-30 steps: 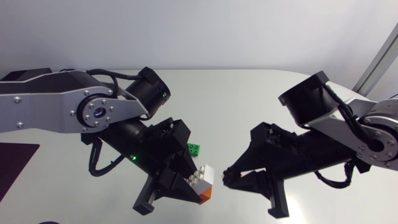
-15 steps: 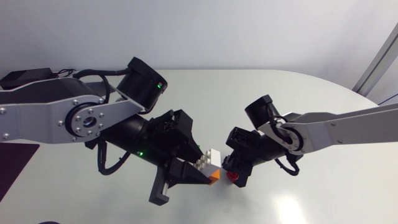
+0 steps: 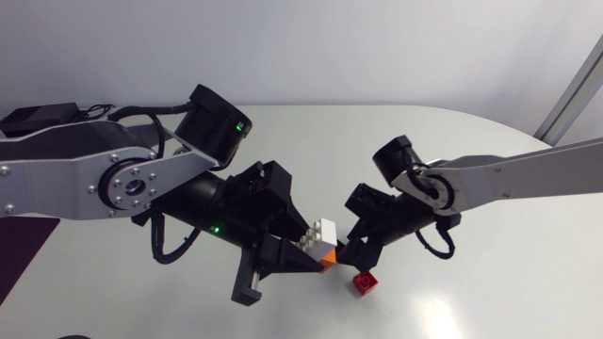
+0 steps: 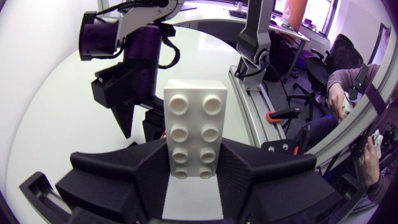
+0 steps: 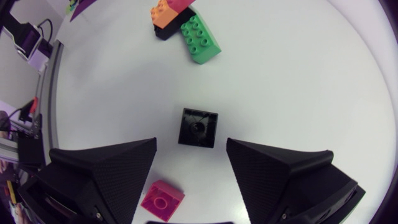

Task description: Disassemble duplo

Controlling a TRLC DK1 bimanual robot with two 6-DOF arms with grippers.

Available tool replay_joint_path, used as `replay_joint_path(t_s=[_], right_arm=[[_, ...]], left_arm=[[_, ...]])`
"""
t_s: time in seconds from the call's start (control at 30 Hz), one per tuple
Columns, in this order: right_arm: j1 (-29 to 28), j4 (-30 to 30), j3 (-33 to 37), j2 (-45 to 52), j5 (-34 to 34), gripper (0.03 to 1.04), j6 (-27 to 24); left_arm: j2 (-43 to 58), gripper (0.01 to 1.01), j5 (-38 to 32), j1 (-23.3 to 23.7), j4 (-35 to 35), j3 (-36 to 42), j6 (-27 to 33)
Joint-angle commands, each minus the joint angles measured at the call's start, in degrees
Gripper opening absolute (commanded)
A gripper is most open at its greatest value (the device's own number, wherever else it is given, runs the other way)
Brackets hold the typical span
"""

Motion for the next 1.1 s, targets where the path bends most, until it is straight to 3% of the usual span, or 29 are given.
replay_joint_path(t_s=[0.0, 0.2, 0.37, 0.57, 0.73, 1.07], right_arm=[[-3.3, -4.2, 3.5, -2.3, -4.4, 0.98, 3.0], [-13.4, -19.5, 11.2, -1.2, -25.7, 0.98, 5.7], [-16.9, -33.4, 16.6, 3.4, -38.6, 0.96, 2.3], [-16.3, -40.4, 19.2, 3.9, -43.4, 0.93, 2.9], [-19.0, -42.5, 21.3, 5.3, -47.0, 0.91, 2.8], [-20.9, -51.8, 26.3, 8.6, -51.5, 0.90, -4.2]], left_arm=[[-1.6, 0.248, 0.7, 0.9, 2.2, -1.9, -2.2], [-3.8, 0.248, -1.5, 1.2, 15.3, -6.3, -8.7], [-4.0, 0.248, -5.2, 0.5, 25.2, -8.7, -13.6], [-3.8, 0.248, -9.6, -0.4, 34.3, -9.9, -18.5], [-1.8, 0.249, -11.0, -1.6, 38.5, -10.4, -19.5], [6.5, 0.251, -13.9, -4.0, 47.6, -8.8, -20.7]])
